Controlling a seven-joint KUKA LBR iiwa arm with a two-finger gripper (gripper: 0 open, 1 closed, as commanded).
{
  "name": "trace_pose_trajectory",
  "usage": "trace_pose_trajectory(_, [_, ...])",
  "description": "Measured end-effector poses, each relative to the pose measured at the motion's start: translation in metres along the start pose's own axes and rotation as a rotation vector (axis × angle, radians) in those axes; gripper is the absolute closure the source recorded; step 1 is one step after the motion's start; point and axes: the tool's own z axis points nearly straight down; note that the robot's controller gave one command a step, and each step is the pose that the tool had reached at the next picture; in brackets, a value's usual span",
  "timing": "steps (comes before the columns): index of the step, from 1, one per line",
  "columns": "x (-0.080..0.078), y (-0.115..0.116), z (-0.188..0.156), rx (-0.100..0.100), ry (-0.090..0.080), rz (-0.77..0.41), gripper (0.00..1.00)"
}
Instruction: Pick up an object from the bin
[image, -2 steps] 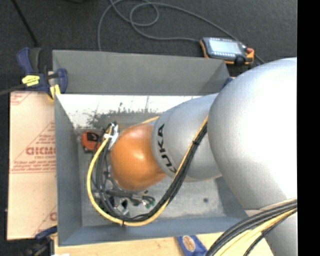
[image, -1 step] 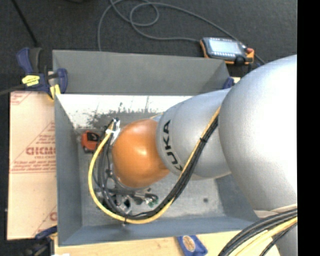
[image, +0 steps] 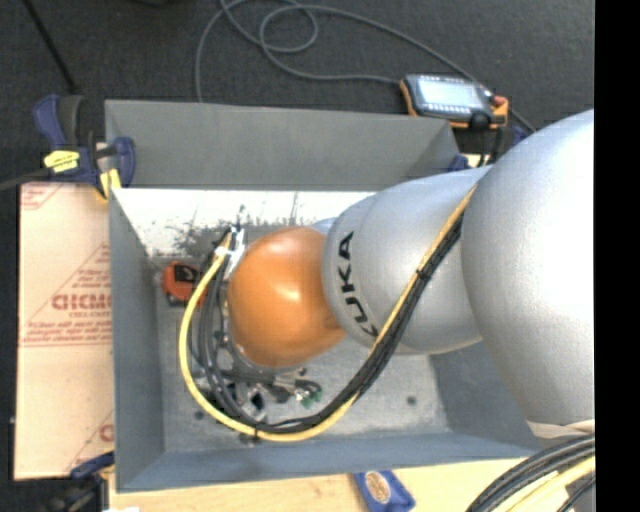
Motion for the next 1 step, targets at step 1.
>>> trace_pose_trajectory(1, [-0.0003, 0.0, -0.0207, 0.0, -0.001, 0.0, 1.0])
